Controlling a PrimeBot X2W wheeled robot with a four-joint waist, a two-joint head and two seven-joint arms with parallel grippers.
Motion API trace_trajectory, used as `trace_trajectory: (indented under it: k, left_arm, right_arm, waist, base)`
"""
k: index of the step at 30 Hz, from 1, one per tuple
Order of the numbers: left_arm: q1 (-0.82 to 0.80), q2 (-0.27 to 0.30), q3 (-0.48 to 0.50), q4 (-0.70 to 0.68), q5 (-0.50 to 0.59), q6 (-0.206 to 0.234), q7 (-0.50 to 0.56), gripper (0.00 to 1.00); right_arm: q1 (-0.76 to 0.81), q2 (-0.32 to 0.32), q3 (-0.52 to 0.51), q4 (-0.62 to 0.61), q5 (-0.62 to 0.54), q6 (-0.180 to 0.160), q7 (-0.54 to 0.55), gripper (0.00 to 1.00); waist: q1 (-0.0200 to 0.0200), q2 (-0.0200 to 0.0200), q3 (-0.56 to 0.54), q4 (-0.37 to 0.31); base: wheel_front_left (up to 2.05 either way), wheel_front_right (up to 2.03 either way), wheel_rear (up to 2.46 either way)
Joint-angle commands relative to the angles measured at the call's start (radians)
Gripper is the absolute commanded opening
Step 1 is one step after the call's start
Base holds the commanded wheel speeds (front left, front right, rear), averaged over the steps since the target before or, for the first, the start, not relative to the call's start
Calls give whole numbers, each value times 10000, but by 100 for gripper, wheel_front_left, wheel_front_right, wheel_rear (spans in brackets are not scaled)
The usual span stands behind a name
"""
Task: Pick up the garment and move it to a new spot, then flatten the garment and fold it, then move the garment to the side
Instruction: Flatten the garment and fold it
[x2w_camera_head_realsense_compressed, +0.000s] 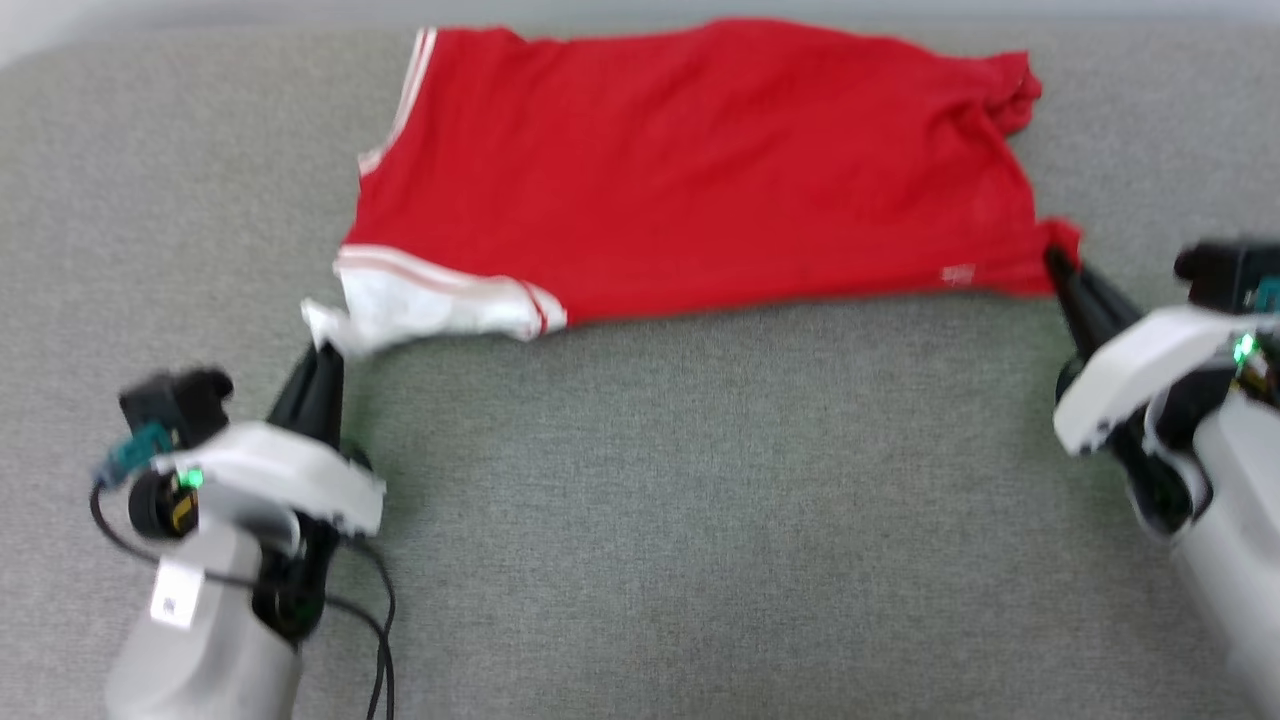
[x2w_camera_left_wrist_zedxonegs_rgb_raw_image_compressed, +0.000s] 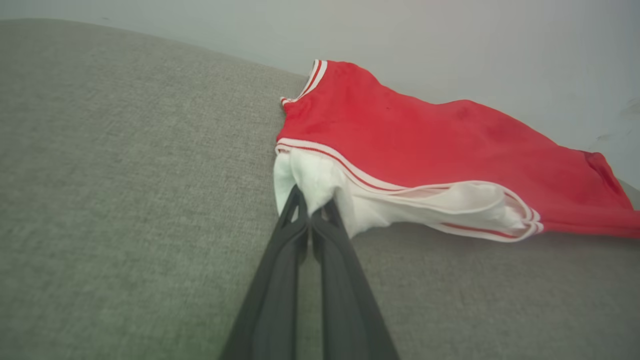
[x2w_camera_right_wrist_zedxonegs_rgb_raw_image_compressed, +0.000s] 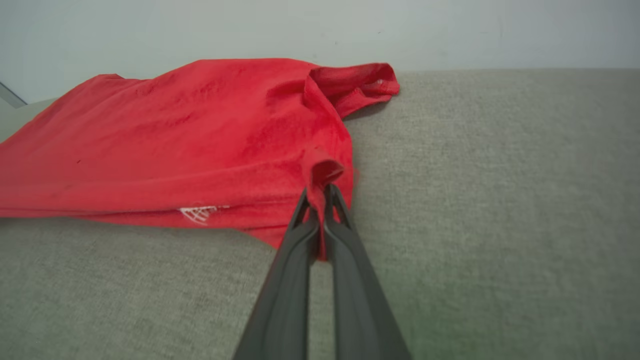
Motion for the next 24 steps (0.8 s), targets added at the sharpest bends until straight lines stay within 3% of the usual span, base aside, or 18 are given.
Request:
trace_trajectory:
  k: [1,12,19,24]
  left_arm:
    - [428,60,96,-168,8,111,-72,0]
    - [4101,332,-32,-2240,-236,975,820,0]
    - [6340,567,85,-4108,-506,1818,1576,0]
    - [7487,708,156,-5444,-639,2429,2152,0]
  right_arm:
    - [418,-107,-9,-129,65,-14,-51,0]
    - [4182,-148,-1008,-1341,-180,-17,124,0]
    - [6656,343,-2251,-2851,-799,-17,828,0]
    - [8383,1027,-3520,-4373,-1533,-17,1572,0]
  waist:
    - [2,0,-536,26]
    - [2,0,-2577,199]
    - [2,0,-3406,311]
    - [2,0,-3599,524]
  base:
    - [0,0,0]
    - [0,0,0]
    - [0,0,0]
    - [0,0,0]
